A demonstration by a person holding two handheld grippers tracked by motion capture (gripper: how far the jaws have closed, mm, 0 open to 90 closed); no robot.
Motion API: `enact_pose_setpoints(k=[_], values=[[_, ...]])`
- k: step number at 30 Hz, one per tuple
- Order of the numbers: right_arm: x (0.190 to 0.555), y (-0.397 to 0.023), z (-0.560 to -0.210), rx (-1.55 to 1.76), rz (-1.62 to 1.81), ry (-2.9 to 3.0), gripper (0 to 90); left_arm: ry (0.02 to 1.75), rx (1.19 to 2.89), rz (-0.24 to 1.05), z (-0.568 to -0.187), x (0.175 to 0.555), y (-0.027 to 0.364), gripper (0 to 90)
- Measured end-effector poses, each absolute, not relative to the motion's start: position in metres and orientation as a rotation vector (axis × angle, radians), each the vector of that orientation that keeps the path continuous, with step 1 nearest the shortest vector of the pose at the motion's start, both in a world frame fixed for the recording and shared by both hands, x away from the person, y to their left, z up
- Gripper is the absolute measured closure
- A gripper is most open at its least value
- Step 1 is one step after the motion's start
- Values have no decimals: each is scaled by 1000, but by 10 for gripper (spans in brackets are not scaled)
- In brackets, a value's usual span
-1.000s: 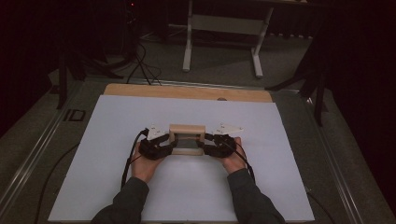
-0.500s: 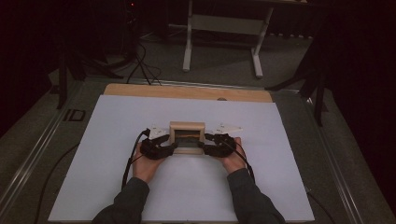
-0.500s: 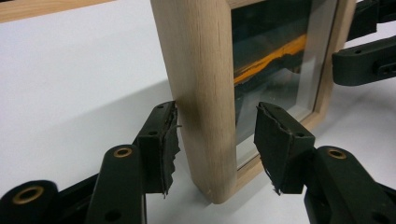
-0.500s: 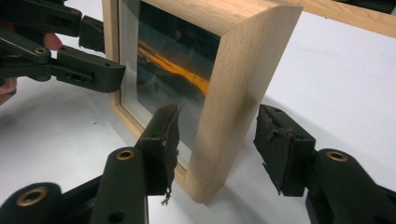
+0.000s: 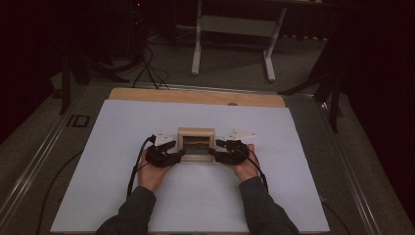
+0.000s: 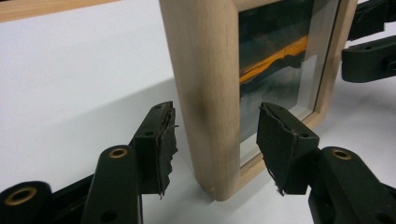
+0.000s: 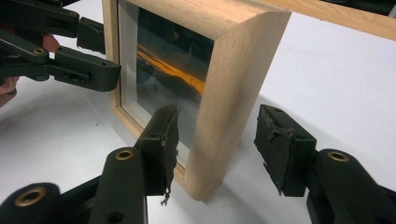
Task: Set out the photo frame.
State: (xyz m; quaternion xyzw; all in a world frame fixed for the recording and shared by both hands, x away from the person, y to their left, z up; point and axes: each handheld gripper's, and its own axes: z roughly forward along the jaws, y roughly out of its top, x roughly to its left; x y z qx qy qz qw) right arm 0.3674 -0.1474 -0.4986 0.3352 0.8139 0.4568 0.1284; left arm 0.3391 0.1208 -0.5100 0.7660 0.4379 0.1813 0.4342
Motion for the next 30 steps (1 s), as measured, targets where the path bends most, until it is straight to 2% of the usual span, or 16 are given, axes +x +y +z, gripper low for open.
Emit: enact_pose_setpoints(k=[30], values=[[356, -164, -482, 933, 1363, 2340, 445, 1075, 1884, 494, -487, 324, 149, 454]])
